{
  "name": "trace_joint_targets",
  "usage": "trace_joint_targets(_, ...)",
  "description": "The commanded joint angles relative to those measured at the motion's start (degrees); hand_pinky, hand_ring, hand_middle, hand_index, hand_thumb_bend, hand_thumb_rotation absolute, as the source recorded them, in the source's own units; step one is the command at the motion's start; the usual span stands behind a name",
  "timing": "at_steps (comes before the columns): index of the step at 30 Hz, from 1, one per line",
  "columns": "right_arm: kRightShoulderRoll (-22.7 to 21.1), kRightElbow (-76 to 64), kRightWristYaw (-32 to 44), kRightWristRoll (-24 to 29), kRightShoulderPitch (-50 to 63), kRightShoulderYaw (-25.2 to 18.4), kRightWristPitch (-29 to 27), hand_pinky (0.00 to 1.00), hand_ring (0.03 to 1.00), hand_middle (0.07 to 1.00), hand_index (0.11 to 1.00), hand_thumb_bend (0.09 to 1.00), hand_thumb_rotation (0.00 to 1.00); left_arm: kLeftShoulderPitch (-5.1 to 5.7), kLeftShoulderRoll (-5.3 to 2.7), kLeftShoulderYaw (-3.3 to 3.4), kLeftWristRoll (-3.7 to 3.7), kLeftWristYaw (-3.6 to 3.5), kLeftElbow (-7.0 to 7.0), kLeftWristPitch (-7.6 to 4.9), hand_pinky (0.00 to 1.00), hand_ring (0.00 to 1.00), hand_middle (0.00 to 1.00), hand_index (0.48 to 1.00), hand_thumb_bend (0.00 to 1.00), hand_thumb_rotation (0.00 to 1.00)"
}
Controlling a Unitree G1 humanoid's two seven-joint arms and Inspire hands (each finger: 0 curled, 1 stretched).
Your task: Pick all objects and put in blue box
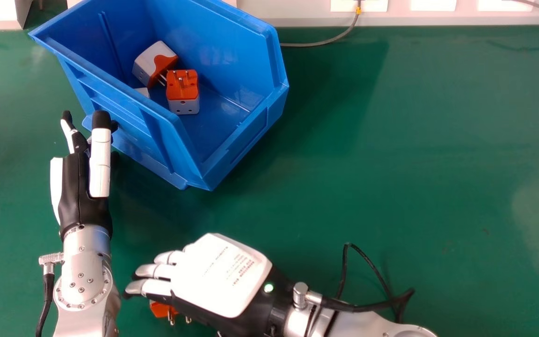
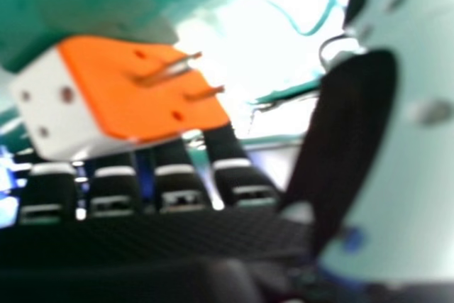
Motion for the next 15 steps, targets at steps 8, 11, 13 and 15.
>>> trace_joint_targets(8, 3.15, 3.13, -7.78, 5.23, 2.20, -1.54, -3.58, 0.44, 0.554, 0.610, 0.589, 0.651, 0.05, -0.98, -0.08, 0.06, -0.09, -0.28, -1.38, -0.26, 0.85, 0.90, 0.86, 0.941, 0.99, 1.00)
trace_joint_targets(11, 3.33, 3.66, -7.80, 6.79, 2.07, -1.98, -4.87, 0.40, 0.506, 0.570, 0.569, 0.626, 0.04, -1.00, -0.06, 0.03, 0.03, -0.21, -1.34, -0.25, 0.85, 0.90, 0.86, 0.941, 0.99, 1.00)
trace_joint_targets(13, 3.35, 3.91, -8.29, 7.33, 1.97, -2.28, -5.70, 0.38, 0.492, 0.554, 0.553, 0.605, 0.03, -0.99, -0.07, 0.01, 0.07, -0.17, -1.37, -0.26, 0.85, 0.90, 0.86, 0.941, 0.99, 1.00)
trace_joint_targets(15, 3.35, 4.04, -8.57, 7.82, 1.81, -2.52, -6.25, 0.38, 0.492, 0.554, 0.553, 0.605, 0.03, -1.04, -0.07, 0.01, 0.07, -0.17, -1.35, -0.25, 0.85, 0.90, 0.86, 0.941, 0.99, 1.00)
